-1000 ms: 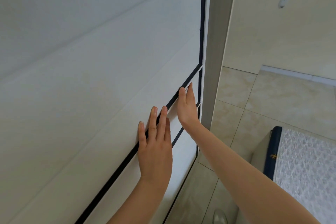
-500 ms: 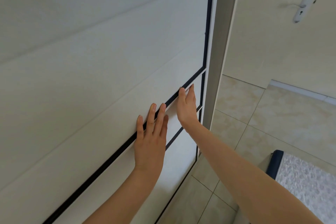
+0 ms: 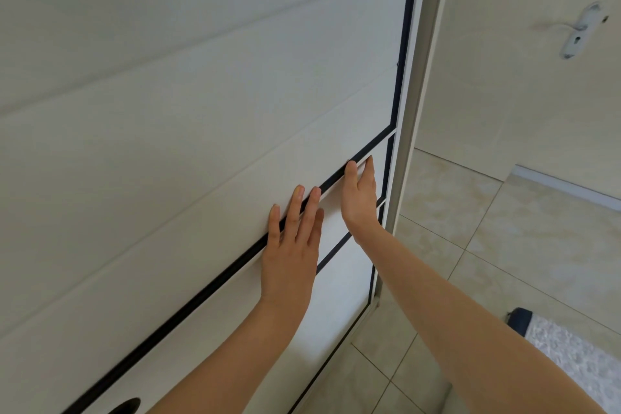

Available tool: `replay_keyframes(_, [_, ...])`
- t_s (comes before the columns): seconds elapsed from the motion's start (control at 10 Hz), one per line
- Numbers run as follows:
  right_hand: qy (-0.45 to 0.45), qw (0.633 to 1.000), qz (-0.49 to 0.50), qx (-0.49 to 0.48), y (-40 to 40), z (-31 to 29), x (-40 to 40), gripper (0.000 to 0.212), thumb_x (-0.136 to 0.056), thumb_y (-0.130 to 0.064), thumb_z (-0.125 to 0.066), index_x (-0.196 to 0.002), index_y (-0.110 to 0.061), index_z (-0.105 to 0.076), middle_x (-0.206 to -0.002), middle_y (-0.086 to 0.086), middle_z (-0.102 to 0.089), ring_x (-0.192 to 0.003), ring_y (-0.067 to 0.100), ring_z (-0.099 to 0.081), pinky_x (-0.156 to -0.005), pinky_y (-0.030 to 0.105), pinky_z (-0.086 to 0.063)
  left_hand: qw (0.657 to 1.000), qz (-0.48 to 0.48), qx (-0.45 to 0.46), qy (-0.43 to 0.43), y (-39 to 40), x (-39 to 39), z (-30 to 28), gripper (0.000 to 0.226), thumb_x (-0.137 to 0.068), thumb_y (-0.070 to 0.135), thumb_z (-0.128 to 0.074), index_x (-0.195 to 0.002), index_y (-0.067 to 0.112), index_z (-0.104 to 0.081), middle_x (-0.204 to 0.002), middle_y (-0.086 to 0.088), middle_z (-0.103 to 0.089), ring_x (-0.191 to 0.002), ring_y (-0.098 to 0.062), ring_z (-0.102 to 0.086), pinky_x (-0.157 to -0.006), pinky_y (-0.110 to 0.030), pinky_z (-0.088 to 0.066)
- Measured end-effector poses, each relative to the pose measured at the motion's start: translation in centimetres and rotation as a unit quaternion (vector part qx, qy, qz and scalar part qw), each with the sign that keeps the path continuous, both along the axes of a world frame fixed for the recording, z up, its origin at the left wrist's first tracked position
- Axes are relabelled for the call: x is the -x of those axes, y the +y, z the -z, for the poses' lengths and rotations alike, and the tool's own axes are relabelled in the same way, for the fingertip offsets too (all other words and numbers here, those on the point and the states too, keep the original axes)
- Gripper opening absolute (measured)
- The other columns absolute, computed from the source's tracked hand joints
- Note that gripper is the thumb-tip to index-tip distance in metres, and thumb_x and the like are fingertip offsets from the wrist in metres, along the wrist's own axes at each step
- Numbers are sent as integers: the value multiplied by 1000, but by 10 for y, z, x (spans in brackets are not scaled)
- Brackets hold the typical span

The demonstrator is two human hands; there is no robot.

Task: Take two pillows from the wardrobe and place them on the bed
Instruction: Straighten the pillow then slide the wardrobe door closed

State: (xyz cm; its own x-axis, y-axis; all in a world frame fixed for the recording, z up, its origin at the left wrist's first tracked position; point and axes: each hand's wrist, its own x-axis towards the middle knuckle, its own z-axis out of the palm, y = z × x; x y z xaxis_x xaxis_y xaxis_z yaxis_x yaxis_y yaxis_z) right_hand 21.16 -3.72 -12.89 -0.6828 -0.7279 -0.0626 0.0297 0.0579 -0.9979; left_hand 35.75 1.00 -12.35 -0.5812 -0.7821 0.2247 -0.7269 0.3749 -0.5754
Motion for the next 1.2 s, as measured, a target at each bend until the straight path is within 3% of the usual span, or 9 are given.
replay_keyframes(0.5, [-26,1000,-9,-3,-10,-1,40,65,-94,-57,-34,-151,-37,-11,-160,-5,-19,-146,19,-19,-116,48,-23,1000,0,-14,22,-13,40,0,93,-85,32,-68,-156,20,-10,-159,-17,29,-142,-43,31,-108,-64,26])
replay_keyframes(0.9, [9,999,-36,-19,-1,-3,48,67,-93,-61,-36,-151,-36,-12,-160,-4,-20,-145,19,-22,-116,42,-22,999,-7,-29,41,-12,47,1,87,-82,29,-71,-154,23,-23,-160,-16,28,-141,-45,33,-107,-65,25])
replay_keyframes(1.0, [71,995,-59,-28,7,-2,48,66,-96,-57,-31,-153,-29,-12,-160,-3,-20,-145,18,-21,-114,36,-20,995,28,-47,82,-10,44,-2,71,-80,23,-74,-144,23,-45,-163,-16,17,-144,-43,27,-110,-62,23])
replay_keyframes(1.1, [106,990,-89,-39,21,5,48,65,-97,-54,-31,-152,-22,-18,-158,-1,-24,-144,17,-24,-109,29,-20,975,140,-67,157,-10,37,-3,54,-80,18,-72,-132,21,-60,-164,-13,-10,-151,-36,1,-116,-59,10])
replay_keyframes(1.2, [133,985,-89,-69,42,14,46,56,-99,-43,-36,-149,-19,-28,-152,1,-36,-137,17,-36,-110,33,-30,932,250,-84,247,1,25,6,36,-80,7,-68,-115,12,-69,-157,-13,-34,-150,-34,-17,-119,-54,-17])
